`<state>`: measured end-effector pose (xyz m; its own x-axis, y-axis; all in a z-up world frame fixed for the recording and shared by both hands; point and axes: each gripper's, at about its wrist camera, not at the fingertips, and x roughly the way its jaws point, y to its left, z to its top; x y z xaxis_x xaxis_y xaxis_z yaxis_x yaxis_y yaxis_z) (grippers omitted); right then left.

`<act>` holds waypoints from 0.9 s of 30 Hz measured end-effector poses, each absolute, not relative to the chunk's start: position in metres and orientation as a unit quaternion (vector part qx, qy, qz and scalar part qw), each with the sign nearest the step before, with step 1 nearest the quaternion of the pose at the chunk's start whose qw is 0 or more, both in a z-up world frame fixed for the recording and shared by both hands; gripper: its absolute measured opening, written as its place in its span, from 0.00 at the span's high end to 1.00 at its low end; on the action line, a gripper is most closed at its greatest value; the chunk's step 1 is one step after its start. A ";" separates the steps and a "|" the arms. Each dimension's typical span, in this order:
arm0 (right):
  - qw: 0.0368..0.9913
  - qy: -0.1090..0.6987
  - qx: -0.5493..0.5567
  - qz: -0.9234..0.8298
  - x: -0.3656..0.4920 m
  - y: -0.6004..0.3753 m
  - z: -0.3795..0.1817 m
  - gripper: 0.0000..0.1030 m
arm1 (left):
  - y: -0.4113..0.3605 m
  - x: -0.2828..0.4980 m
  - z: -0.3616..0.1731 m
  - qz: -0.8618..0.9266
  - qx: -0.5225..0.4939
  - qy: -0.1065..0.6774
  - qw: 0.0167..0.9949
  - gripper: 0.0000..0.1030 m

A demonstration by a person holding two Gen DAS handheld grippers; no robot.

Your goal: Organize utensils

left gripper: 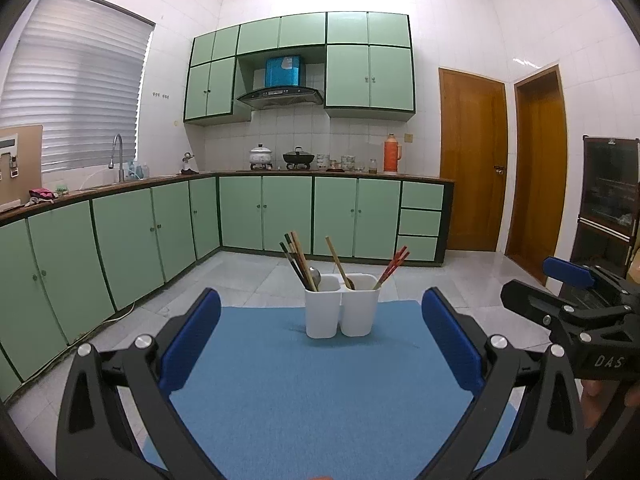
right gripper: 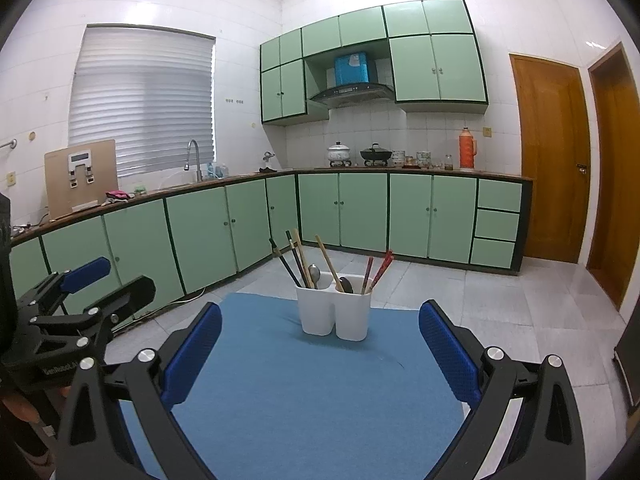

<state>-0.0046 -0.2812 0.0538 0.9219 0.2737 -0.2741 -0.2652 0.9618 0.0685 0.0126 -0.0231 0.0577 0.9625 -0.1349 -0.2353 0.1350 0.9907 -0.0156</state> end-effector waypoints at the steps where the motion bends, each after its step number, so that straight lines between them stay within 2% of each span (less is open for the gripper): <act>1: 0.980 0.142 0.015 0.137 -0.005 -0.281 0.054 0.06 | -0.023 0.012 0.058 -0.067 0.001 0.118 0.991 0.05; 27: 0.980 0.139 0.015 0.138 -0.009 -0.280 0.055 0.06 | -0.019 0.009 0.059 -0.063 0.002 0.116 0.991 0.05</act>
